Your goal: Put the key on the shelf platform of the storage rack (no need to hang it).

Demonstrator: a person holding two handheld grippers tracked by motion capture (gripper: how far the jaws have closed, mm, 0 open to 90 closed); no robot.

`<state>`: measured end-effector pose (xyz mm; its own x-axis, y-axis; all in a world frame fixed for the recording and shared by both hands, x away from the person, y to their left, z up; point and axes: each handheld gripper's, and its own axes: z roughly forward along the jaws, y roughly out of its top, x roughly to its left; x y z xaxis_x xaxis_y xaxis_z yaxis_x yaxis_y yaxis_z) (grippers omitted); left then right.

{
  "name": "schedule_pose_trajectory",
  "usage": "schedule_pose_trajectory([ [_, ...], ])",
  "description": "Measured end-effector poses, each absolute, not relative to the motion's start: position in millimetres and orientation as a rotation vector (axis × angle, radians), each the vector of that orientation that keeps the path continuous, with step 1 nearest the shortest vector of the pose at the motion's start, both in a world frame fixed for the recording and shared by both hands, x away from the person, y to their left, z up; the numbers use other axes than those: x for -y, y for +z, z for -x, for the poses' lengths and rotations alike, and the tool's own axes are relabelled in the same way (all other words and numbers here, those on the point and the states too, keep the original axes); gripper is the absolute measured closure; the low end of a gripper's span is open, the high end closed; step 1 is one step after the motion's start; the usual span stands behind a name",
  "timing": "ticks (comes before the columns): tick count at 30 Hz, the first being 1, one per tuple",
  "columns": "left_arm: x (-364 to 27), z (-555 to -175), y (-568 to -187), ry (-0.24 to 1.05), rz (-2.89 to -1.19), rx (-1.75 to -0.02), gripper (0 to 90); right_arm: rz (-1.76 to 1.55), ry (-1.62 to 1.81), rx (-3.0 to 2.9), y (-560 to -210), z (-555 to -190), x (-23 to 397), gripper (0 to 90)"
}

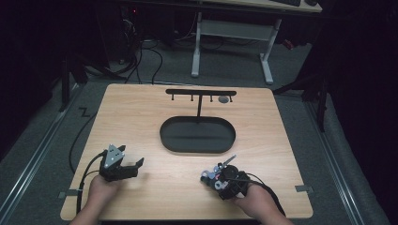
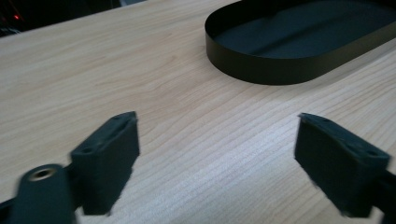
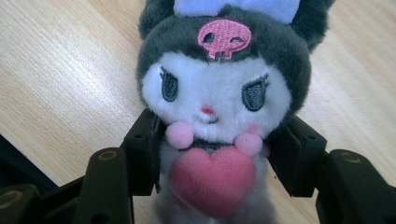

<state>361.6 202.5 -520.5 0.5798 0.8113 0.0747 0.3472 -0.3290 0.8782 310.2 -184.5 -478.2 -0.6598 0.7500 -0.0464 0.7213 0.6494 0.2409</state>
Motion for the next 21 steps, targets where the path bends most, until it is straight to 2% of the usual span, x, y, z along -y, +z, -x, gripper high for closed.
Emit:
schedule_pose_trajectory([
  [5,-197.5,-362.1,-521.8,0.669,-1.938,-0.946,15.7,-1.228,0.340,-2.676,-461.6,-317.3,189.9,42.2],
  [9,-194.3,-358.5,-521.9,0.670,-1.961,-0.891,15.5,-1.261,0.368,-2.638,-452.4,-324.2,191.8,41.8],
  [21,-198.8,-357.2,-521.0,0.651,-1.931,-0.873,15.5,-1.330,0.381,-2.616,-431.3,-349.5,200.2,41.9],
])
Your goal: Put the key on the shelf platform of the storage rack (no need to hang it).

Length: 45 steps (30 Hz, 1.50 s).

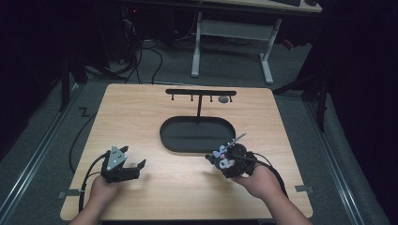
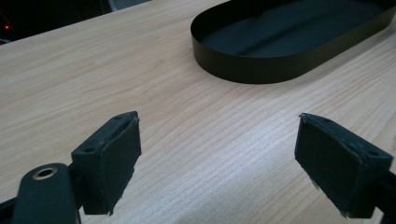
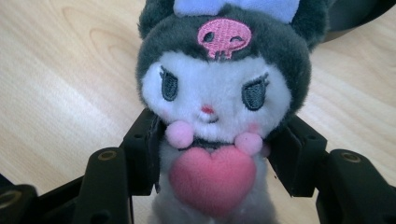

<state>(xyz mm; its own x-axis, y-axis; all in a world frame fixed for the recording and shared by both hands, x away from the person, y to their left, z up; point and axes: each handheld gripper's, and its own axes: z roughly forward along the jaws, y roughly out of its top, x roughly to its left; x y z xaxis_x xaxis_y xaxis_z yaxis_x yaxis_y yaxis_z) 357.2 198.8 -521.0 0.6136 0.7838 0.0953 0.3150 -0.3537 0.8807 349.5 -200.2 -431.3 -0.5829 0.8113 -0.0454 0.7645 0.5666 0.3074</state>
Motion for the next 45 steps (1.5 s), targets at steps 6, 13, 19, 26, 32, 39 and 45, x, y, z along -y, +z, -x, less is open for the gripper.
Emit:
schedule_pose_trajectory([
  [6,-197.8,-355.0,-521.3,0.661,-1.935,-0.841,15.5,-1.335,0.374,-2.609,-423.6,-360.3,203.5,41.8],
  [13,-197.9,-353.4,-521.3,0.672,-1.924,-0.839,15.5,-1.355,0.358,-2.615,-420.3,-374.7,204.6,41.8],
  [19,-196.6,-353.2,-521.7,0.677,-1.930,-0.831,15.5,-1.377,0.376,-2.619,-419.5,-391.9,199.9,41.6],
  [26,-196.7,-352.0,-521.5,0.668,-1.939,-0.809,15.5,-1.384,0.379,-2.603,-421.7,-409.6,193.9,41.5],
  [32,-195.8,-350.5,-521.5,0.673,-1.948,-0.791,15.5,-1.393,0.406,-2.592,-424.2,-426.8,191.0,41.5],
  [39,-196.2,-350.6,-521.4,0.670,-1.947,-0.791,15.5,-1.406,0.418,-2.567,-424.0,-446.5,187.9,41.5],
  [45,-196.5,-349.9,-521.4,0.668,-1.947,-0.787,15.5,-1.438,0.433,-2.549,-429.0,-461.2,185.7,41.4],
])
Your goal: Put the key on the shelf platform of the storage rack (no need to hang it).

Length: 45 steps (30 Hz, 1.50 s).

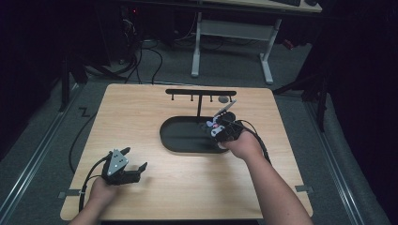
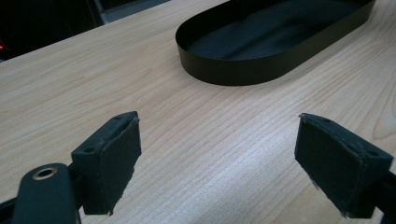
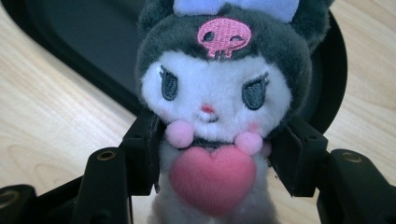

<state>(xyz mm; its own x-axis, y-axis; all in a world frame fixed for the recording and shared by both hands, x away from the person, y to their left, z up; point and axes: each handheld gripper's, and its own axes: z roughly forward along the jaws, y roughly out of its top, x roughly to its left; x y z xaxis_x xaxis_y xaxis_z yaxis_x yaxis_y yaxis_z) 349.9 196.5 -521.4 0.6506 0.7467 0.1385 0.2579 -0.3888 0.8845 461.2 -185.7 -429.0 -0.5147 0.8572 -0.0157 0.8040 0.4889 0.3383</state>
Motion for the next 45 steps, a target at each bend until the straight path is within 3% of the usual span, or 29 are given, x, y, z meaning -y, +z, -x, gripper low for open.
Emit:
schedule_pose_trajectory([
  [17,-196.9,-350.6,-521.6,0.668,-1.942,-0.795,15.5,-1.441,0.427,-2.550,-445.7,-491.8,168.3,41.2],
  [45,-198.7,-349.6,-521.1,0.657,-1.936,-0.794,15.5,-1.463,0.296,-2.574,-476.8,-496.0,161.8,38.9],
])
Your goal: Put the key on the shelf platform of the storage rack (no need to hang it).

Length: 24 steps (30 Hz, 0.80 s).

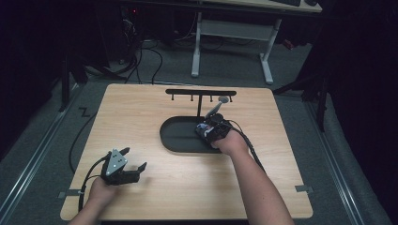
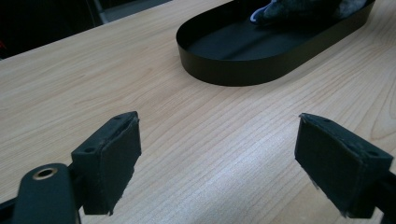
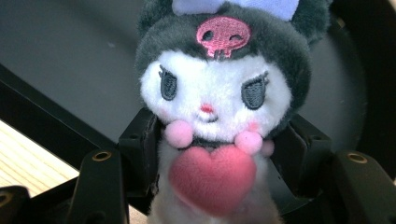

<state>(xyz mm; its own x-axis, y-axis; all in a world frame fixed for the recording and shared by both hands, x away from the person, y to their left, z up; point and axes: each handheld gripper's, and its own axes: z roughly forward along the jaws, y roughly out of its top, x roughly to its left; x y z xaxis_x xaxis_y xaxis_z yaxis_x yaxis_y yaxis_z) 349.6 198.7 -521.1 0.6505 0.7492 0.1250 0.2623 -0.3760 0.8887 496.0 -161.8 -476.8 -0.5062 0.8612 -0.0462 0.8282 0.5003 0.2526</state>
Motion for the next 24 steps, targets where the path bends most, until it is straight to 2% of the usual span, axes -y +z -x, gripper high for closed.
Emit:
schedule_pose_trajectory([
  [4,-198.4,-348.1,-520.9,0.658,-1.941,-0.778,15.5,-1.484,0.297,-2.571,-481.3,-494.6,161.6,35.6],
  [7,-198.1,-347.1,-521.0,0.659,-1.941,-0.774,15.5,-1.490,0.309,-2.561,-480.4,-494.5,162.1,29.1],
  [12,-197.6,-347.0,-521.2,0.666,-1.941,-0.774,15.5,-1.482,0.352,-2.549,-474.8,-492.9,162.2,25.3],
  [24,-197.4,-347.0,-521.3,0.667,-1.941,-0.775,15.5,-1.428,0.391,-2.526,-461.6,-483.4,161.9,25.0],
])
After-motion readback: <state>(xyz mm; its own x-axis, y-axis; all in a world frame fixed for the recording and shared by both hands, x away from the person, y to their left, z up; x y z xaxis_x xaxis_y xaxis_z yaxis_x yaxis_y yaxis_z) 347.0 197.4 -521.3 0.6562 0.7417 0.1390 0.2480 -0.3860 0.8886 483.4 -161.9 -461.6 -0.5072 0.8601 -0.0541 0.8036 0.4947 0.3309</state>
